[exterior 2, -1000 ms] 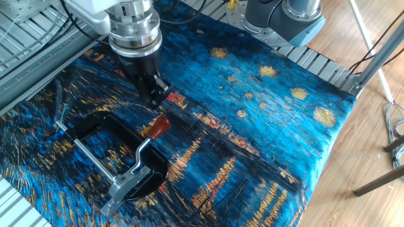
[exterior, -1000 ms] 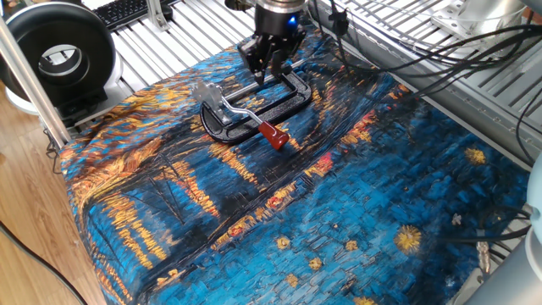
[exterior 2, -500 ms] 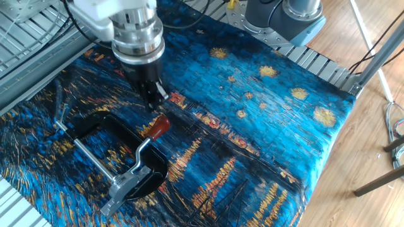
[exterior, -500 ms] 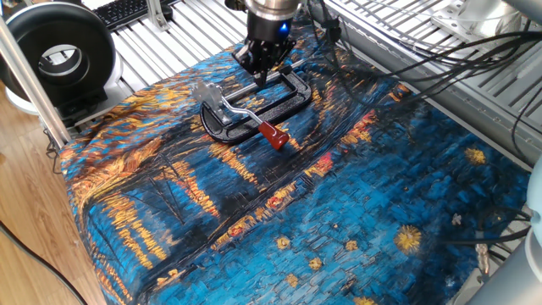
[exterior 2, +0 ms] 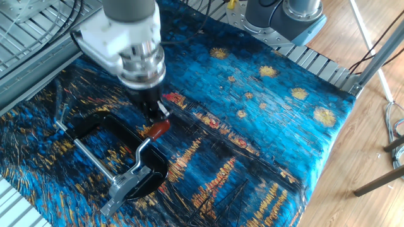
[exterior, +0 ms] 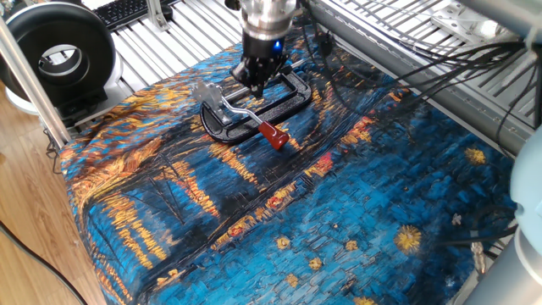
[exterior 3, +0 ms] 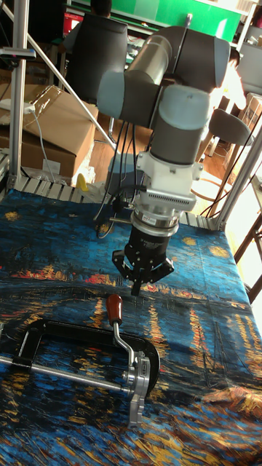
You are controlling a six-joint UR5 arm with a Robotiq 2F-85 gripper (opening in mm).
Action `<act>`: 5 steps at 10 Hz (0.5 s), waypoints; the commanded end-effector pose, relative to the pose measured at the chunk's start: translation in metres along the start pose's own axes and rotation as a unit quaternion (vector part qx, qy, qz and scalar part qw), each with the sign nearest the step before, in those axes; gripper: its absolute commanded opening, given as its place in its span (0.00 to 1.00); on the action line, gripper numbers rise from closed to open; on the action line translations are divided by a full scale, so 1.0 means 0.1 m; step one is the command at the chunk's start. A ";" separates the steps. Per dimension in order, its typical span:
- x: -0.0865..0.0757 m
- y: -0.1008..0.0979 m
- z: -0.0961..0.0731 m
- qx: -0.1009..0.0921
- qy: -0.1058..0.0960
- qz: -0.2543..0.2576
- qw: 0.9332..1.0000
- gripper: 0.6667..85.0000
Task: Pull up the lever
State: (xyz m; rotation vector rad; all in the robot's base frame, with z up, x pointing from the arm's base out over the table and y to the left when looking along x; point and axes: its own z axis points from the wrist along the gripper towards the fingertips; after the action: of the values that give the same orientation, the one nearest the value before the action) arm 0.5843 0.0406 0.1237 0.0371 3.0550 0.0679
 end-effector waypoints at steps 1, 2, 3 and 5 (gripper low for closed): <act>0.16 -0.05 0.17 0.016 0.030 -0.010 0.999 0.01; 0.16 -0.12 0.18 0.030 0.030 -0.023 0.999 0.01; 0.10 -0.18 0.22 0.041 0.016 -0.039 0.998 0.01; 0.04 -0.05 0.27 0.026 -0.001 -0.049 0.998 0.01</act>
State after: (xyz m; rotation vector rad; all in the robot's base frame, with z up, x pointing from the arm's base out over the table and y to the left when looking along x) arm 0.5786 0.0317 0.1022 -0.0633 3.0736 -0.0271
